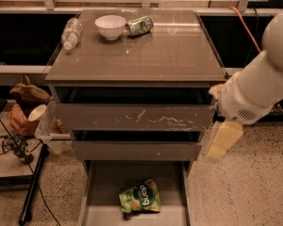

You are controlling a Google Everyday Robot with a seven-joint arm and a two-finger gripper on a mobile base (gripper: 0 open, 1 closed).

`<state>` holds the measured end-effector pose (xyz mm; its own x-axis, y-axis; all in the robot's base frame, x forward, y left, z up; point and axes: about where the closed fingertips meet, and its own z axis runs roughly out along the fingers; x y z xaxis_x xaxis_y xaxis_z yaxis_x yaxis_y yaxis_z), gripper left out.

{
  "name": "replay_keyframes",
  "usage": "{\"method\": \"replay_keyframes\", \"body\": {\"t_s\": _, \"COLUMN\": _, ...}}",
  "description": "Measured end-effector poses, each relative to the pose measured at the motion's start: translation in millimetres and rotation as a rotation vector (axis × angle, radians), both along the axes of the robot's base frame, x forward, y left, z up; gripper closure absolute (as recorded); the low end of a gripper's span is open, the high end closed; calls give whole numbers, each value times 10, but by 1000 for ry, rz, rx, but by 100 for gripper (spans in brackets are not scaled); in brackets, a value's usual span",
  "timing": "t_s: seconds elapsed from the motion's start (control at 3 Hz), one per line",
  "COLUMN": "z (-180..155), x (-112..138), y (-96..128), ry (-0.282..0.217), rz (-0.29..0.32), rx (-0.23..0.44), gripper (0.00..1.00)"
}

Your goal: Pick green rice chip bag from bottom drawer and place on counter

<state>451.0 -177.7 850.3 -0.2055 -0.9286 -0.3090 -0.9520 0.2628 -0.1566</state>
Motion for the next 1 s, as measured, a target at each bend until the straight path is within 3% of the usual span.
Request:
{"method": "replay_keyframes", "body": {"t_s": 0.33, "z": -903, "x": 14, "y": 212, "ry": 43, "rz": 32, "rx": 50, "gripper": 0}}
{"method": "replay_keyframes", "body": {"t_s": 0.67, "z": -939, "x": 165, "y": 256, "ry": -14, "rz": 15, "rx": 67, "gripper": 0}}
{"method": "replay_keyframes", "body": {"t_s": 1.0, "z": -939, "x": 165, "y": 256, "ry": -14, "rz": 15, "rx": 67, "gripper": 0}}
